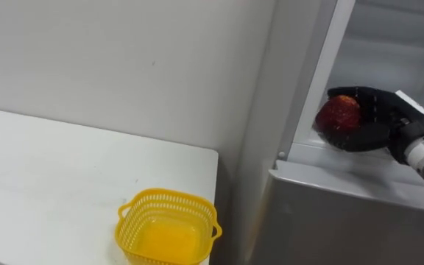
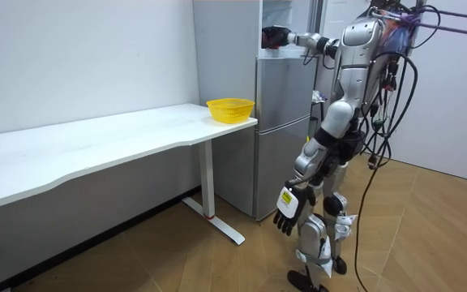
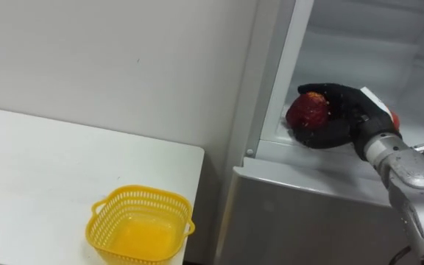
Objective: Retrieve from the upper fridge
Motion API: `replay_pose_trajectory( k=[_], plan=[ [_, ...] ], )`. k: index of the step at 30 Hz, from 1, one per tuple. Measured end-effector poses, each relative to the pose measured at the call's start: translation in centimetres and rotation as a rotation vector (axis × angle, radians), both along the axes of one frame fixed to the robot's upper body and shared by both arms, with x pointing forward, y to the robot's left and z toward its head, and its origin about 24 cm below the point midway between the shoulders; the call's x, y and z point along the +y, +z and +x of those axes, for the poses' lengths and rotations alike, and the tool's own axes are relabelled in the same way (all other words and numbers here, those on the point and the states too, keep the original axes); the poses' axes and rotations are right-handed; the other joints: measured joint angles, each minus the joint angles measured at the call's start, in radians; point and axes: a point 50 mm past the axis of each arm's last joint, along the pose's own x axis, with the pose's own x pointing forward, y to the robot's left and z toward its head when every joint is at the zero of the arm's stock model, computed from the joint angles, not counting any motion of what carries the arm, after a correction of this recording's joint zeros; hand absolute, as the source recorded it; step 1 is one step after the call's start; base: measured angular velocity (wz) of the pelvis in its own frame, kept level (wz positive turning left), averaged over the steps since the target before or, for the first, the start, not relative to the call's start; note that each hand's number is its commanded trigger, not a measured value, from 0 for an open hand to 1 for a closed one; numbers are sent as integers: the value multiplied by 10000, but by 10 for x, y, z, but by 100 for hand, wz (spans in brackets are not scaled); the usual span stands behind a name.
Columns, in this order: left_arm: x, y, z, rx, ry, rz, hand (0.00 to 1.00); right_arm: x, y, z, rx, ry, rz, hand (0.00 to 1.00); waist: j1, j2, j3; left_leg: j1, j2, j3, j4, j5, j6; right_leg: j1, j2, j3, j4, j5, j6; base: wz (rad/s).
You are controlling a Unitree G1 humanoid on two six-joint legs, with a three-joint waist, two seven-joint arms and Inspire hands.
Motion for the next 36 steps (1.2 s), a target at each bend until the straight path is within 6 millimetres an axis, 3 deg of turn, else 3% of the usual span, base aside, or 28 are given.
replay_pose_trajectory(
  k=[12,15,18,19,22,23,27,36],
  plan=[
    [1,1,3,-158,11,61,0,1,7,0,-306,-83,214,100,-58,43,15,-46,4,49,-68,1,2,-103,3,2,-2,1,2,-1],
    [-1,0,5,-172,-159,131,0,3,8,0,-396,-170,315,100,-87,138,26,-87,2,50,-55,1,2,-136,5,15,-8,3,2,0],
    [-2,0,7,-268,-199,206,0,7,10,0,-580,-274,300,100,-75,308,-30,-99,5,76,-57,4,1,-150,9,31,-8,3,2,0],
    [-2,0,7,-315,-164,234,0,10,11,0,-661,-169,317,100,-70,348,-69,-94,3,66,-57,4,2,-142,8,23,-7,3,2,0],
    [-2,0,7,-319,-165,258,0,22,14,-3,-1065,-44,235,100,-83,539,-45,-101,-4,70,-63,9,3,-145,0,18,-8,2,3,0],
    [-1,0,6,-292,-155,269,0,24,14,-6,-1181,2,223,100,-75,589,-74,-96,-1,70,-68,10,2,-144,1,12,-8,1,4,0],
    [-1,0,5,-328,-122,312,0,31,13,-11,-1447,-13,257,100,-134,609,-83,-95,2,74,-68,17,-6,-157,3,26,-9,1,4,0],
    [-5,-1,6,-709,-262,432,0,68,1,-46,-2840,-32,-91,100,-263,630,-61,-56,12,153,-107,13,-3,-125,-2,74,9,1,4,-2]
  ],
)
